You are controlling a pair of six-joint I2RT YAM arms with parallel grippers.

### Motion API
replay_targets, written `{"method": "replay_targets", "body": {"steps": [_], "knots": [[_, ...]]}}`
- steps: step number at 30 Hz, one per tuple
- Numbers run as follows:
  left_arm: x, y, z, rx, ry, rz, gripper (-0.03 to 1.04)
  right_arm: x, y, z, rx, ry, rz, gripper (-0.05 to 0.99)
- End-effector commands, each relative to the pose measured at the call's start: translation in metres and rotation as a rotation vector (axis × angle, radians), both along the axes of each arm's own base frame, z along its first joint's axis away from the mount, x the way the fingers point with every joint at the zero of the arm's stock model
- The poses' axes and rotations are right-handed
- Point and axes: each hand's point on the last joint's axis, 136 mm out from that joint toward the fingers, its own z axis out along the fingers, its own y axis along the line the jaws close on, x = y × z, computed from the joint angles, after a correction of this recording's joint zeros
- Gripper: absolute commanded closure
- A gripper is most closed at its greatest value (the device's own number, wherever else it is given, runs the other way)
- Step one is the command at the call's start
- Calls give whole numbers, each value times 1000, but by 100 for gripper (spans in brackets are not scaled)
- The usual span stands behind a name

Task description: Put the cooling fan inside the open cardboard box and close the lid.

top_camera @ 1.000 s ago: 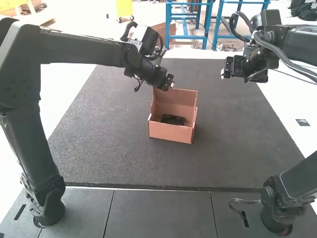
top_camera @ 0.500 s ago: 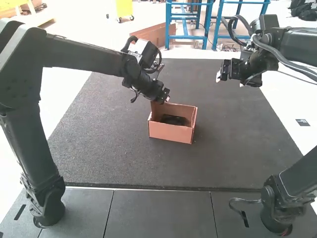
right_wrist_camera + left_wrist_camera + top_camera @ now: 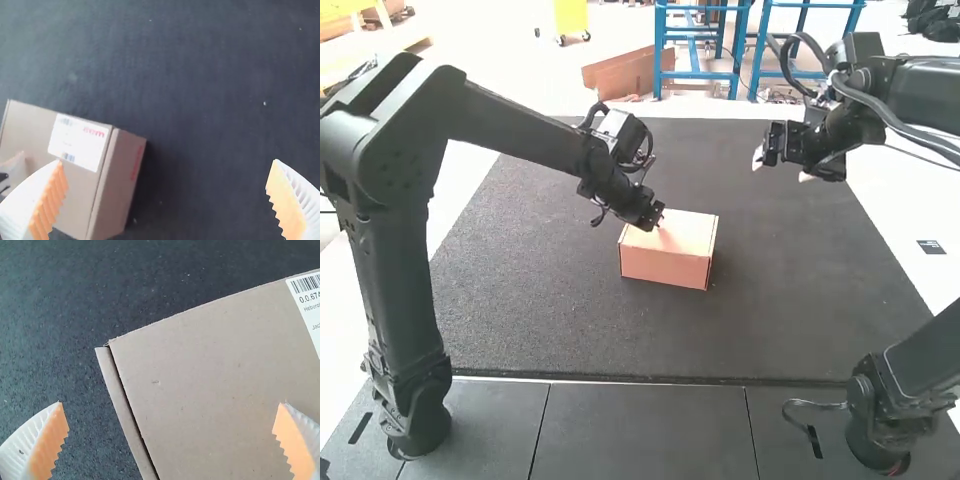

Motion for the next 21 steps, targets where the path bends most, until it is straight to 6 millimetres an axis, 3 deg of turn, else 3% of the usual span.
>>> {"method": "replay_targets", "body": {"steps": [1, 4, 6, 8, 12, 15, 21], "knots": [[2, -2, 2, 20, -21, -9, 4, -6, -4, 10, 26, -20, -11, 2], [1, -1, 2, 24, -16, -9, 4, -9, -4, 9, 27, -19, -12, 2], [4, -3, 13, 11, -35, -9, 4, -11, -4, 9, 28, -18, -10, 2], [6, -4, 38, -12, -61, -1, 4, -11, -4, 7, 29, -14, -12, 2], [13, -4, 110, -125, -155, 39, 4, -12, -4, 9, 37, -19, -10, 2], [14, 7, 155, -198, -240, 62, 4, -7, 0, 20, 50, -80, 11, 2], [16, 37, 210, -301, -399, 103, 4, 1, 7, 54, 77, -261, 55, 2]]}}
